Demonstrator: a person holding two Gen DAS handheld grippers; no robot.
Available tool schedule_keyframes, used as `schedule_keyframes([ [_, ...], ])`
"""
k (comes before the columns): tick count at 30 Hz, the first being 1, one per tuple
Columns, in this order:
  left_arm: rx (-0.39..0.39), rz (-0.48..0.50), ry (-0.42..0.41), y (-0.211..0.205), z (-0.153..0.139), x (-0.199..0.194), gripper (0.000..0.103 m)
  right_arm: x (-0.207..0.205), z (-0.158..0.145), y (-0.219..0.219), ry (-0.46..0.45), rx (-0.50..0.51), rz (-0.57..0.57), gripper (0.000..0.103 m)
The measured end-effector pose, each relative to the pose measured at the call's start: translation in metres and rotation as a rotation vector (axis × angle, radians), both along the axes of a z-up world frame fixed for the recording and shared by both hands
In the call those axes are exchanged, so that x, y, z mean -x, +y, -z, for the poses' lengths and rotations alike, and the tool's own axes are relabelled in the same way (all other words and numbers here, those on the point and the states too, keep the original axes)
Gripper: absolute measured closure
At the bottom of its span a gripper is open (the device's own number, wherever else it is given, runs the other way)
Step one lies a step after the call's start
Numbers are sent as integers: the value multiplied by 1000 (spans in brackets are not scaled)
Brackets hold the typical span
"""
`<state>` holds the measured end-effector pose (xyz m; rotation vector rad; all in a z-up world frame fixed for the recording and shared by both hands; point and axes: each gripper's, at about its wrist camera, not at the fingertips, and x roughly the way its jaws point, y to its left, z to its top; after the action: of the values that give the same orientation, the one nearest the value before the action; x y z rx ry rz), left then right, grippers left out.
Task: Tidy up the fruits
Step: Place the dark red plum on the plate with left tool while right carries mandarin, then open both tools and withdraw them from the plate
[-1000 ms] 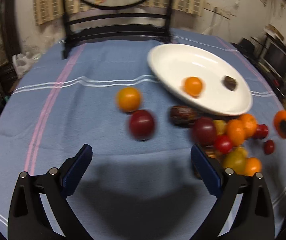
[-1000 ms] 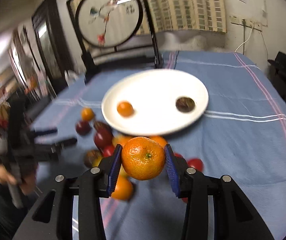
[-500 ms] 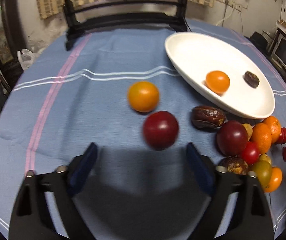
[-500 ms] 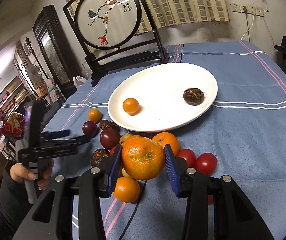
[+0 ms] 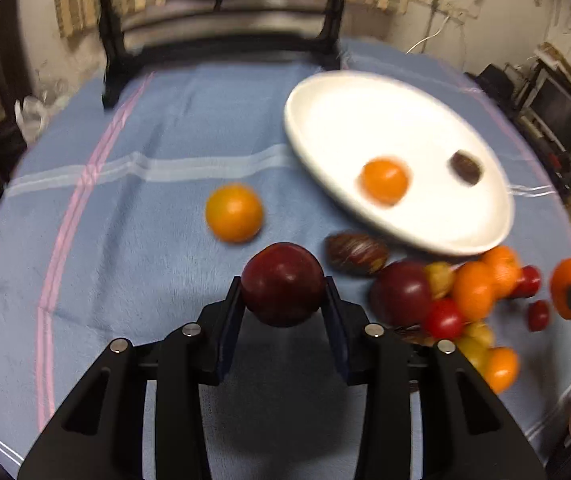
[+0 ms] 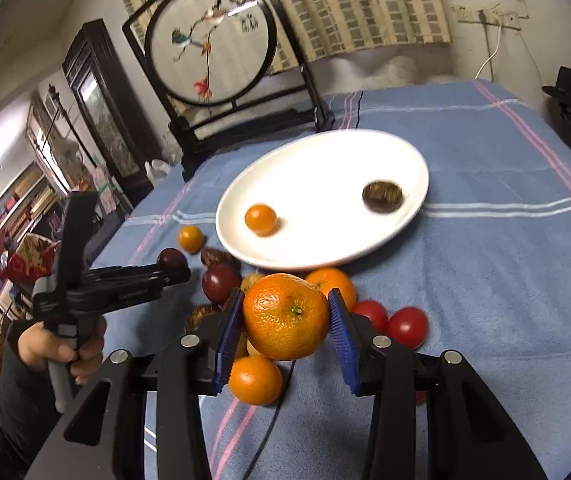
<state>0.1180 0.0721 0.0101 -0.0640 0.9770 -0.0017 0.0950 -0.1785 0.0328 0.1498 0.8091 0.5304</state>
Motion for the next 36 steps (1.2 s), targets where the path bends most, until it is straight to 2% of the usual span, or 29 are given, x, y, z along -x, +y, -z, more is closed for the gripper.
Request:
schedule_keyframes([
  [5, 7, 54, -99, -24, -41, -12, 65, -17, -24, 15, -57, 57, -23, 60],
  [9, -43, 66, -119, -49, -49, -48, 65, -42, -27, 28, -96, 128, 4, 60],
  [11, -40, 47, -86, -51, -42, -73, 65, -54, -20, 33, -88, 157, 17, 60],
  [15, -30, 10, -36, -55, -27, -105, 65, -73, 4, 36, -15, 180, 33, 60],
  [19, -34, 3, 1, -58, -10, -130, 65, -79, 16, 38, 3, 221, 28, 60],
  [24, -7, 21, 65, -62, 13, -145, 64, -86, 28, 40, 47, 217, 11, 59],
  [25, -12, 22, 74, -63, 16, -146, 59, -88, 29, 40, 50, 208, 15, 59],
  [26, -20, 20, 77, -64, 18, -146, 43, -89, 30, 40, 54, 202, 15, 48],
  [27, -33, 17, 78, -64, 18, -143, 34, -90, 32, 39, 64, 191, 16, 34],
  [28, -45, 10, 74, -65, 16, -140, 25, -90, 32, 39, 69, 180, 17, 33],
  [30, -48, 5, 45, -62, 8, -131, 24, -89, 32, 41, 84, 166, -3, 34],
  [32, -26, -2, 17, -57, -2, -116, 15, -84, 29, 42, 66, 167, -8, 34],
  [36, -2, -47, -37, -34, -14, -75, 11, -75, 19, 33, 41, 138, 5, 34],
])
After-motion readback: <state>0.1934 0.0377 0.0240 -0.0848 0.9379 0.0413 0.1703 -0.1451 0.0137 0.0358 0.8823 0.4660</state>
